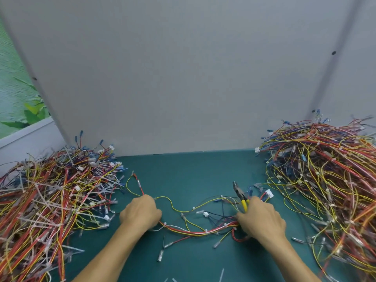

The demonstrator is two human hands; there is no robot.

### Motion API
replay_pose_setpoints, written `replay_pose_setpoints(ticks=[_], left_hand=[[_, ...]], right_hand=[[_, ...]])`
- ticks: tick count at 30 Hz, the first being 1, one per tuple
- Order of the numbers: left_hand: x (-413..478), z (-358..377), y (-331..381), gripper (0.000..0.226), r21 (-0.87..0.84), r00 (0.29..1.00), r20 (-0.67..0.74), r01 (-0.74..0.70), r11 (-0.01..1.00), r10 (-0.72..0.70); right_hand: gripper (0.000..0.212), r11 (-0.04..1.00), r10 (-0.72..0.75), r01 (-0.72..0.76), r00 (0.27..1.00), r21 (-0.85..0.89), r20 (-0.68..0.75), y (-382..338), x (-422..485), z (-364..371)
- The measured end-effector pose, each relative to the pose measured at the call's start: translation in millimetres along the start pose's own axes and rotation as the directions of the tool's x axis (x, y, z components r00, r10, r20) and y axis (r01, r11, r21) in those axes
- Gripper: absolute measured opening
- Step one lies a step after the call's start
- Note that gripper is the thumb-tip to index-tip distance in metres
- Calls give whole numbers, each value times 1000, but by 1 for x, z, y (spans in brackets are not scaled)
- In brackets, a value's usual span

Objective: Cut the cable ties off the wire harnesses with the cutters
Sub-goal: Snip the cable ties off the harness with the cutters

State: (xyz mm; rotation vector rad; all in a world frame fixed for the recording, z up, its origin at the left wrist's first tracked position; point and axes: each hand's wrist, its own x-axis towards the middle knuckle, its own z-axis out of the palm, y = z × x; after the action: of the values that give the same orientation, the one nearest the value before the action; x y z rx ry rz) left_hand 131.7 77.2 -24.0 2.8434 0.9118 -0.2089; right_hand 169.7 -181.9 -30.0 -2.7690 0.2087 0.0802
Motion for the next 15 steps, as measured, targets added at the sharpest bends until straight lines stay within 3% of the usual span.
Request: replay_pose_setpoints(ticks=[5,8,9,11,13,15], left_hand=[[-2,-6,3,13,-140,998,-56,-27,990,19],[-4,-13,5,10,-448,992,-100,-109,887,71],[-5,-17,6,4,-620,990,-104,-138,773,94],[-9,-29,11,16,-888,984,-120,-166,429,131],[-11,-44,13,21,-969,977,-164,-185,161,140],[-12,-59,14,19,-981,972,-192,-192,-10,139]], right_hand=[[17,954,2,13,999,299,-50,4,5,3],[30,820,-26,108,988,562,-152,1,9,-7],[37,756,-39,142,984,639,-172,-2,10,-13],[39,599,-77,205,977,774,-199,-10,10,-27],[23,443,-132,268,963,856,-233,-18,11,-41],[14,337,-182,316,946,887,-268,-23,12,-55]])
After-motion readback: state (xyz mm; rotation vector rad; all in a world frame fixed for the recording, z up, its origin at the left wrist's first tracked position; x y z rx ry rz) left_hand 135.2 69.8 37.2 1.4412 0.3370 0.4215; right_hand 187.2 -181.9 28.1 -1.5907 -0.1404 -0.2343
